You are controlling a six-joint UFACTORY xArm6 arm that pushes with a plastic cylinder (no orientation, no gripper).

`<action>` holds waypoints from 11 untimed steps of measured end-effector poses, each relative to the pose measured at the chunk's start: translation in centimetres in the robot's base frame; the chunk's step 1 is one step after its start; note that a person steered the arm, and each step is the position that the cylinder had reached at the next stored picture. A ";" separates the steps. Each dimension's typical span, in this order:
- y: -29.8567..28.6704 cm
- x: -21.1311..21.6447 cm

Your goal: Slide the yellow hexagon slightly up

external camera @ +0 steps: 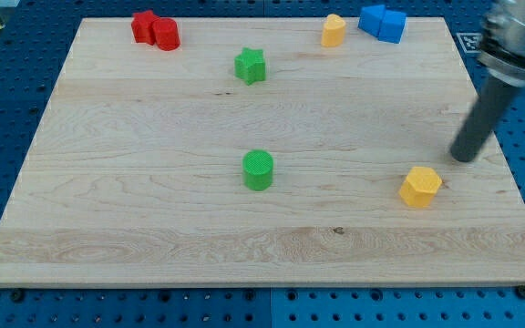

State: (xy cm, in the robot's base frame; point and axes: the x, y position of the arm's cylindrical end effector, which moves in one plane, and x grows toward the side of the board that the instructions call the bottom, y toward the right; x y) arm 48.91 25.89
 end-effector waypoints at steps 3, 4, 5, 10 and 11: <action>-5.9 8.8; -6.6 8.6; -6.7 7.8; -7.9 6.0; -8.0 5.9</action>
